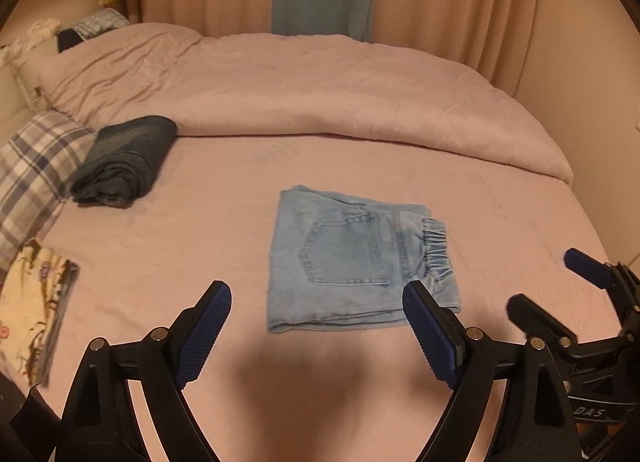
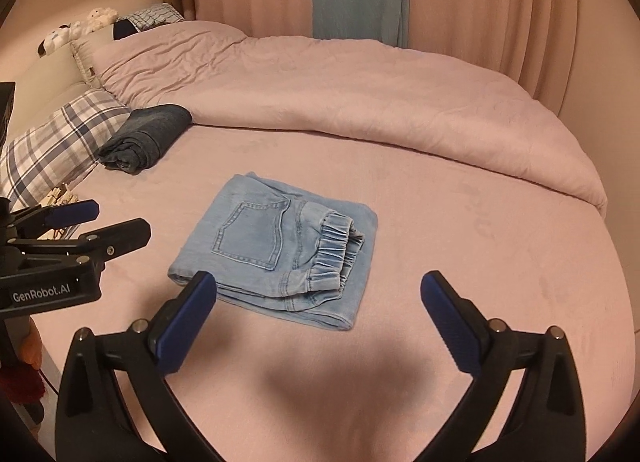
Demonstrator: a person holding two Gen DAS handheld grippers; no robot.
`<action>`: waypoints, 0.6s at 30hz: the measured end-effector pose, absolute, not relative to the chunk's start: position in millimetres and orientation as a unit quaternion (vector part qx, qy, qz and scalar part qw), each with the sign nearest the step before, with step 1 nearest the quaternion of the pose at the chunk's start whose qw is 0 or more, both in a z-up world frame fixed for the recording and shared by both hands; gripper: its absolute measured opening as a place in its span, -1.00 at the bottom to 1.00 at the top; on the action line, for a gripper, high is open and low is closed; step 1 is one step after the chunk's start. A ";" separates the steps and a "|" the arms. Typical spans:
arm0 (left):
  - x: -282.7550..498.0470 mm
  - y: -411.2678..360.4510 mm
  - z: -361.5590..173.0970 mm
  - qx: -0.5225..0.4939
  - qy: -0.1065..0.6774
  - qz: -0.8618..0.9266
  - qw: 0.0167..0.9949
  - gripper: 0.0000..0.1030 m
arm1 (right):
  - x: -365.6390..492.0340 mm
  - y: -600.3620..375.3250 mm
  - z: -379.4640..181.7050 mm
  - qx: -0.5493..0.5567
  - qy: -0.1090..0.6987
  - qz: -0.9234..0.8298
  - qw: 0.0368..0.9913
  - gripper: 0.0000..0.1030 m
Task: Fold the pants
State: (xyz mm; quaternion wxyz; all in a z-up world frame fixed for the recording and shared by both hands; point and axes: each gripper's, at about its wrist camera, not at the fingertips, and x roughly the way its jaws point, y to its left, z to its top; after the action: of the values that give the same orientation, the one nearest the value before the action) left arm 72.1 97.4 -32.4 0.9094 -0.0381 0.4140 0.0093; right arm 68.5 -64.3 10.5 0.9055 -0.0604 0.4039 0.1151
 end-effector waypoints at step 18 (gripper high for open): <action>49.9 105.5 25.0 -0.018 0.384 0.030 0.923 0.70 | 51.6 -56.9 73.8 -0.033 0.393 0.129 0.910 1.00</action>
State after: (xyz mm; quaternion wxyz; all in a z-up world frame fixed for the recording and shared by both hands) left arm 49.9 105.5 25.0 0.9227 -0.0177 0.3840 0.0300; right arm 51.6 -56.9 73.8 0.9098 -0.0334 0.3932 0.1287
